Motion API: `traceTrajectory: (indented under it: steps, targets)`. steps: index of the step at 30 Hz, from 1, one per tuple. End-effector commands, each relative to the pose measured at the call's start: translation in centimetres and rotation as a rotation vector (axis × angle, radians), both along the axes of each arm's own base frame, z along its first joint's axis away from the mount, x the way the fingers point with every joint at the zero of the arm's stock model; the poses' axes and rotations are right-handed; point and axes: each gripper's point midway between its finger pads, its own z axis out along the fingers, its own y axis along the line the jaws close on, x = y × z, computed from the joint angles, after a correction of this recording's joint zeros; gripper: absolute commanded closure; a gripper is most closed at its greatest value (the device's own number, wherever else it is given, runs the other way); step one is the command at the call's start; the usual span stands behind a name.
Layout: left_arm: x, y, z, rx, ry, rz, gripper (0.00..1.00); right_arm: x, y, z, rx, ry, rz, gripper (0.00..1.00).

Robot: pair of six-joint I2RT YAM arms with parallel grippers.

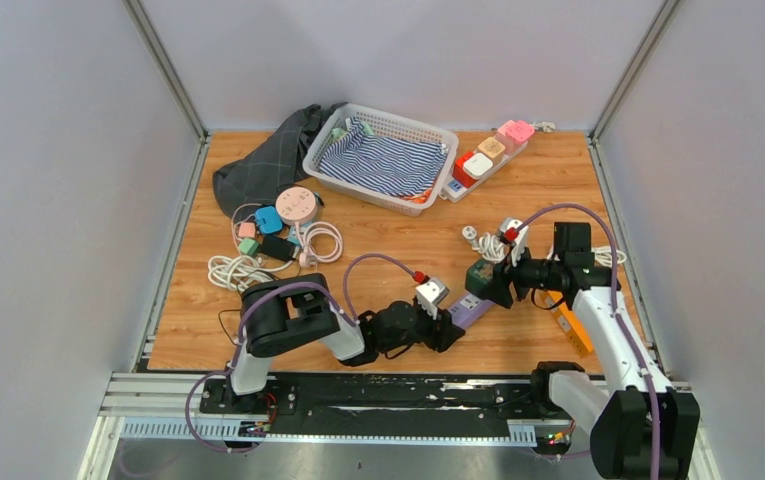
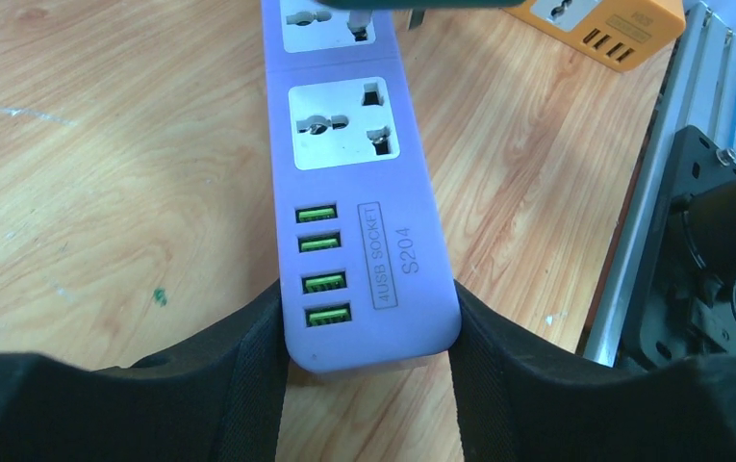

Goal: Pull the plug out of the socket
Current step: Remove the plug from the socket, then place the plug at the center of the board.

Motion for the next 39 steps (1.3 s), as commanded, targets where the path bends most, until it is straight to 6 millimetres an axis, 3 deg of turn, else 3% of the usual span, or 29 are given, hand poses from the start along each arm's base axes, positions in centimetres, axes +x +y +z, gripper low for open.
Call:
traceTrajectory:
  steps: [1,8,14,18,21,25,28,33,39]
  targets:
    - [-0.4,1.3,1.4,-0.056,-0.003,0.002,0.41,-0.4,0.5,1.3,0.036,-0.061,0.056,1.00]
    - [-0.5,3.2,3.2,-0.068,-0.065,0.011,0.15,-1.3,0.9,1.5,0.042,-0.089,0.118,1.00]
    - [-0.7,5.0,4.7,-0.077,-0.122,0.013,0.10,-2.1,1.2,1.9,0.042,-0.134,0.187,1.00]
    - [-0.8,6.8,7.5,-0.144,-0.169,0.038,0.08,-4.1,1.8,2.1,0.049,-0.229,0.320,1.00]
    - [-1.3,8.2,9.8,-0.215,-0.205,0.035,0.00,-5.5,2.3,2.4,0.065,-0.317,0.409,1.00]
    - [-2.7,9.4,12.1,-0.299,-0.280,-0.024,0.00,-6.5,2.7,2.4,0.081,-0.386,0.469,1.00]
    - [-4.5,9.4,12.4,-0.301,-0.414,-0.154,0.00,-6.7,2.7,2.1,0.082,-0.395,0.486,1.00]
    - [-6.6,7.3,12.3,-0.286,-0.525,-0.336,0.00,-7.2,2.7,1.8,0.074,-0.428,0.523,1.00]
    - [-5.5,5.7,11.2,-0.191,-0.690,-0.365,0.00,-7.9,2.8,1.5,0.080,-0.471,0.558,1.00]
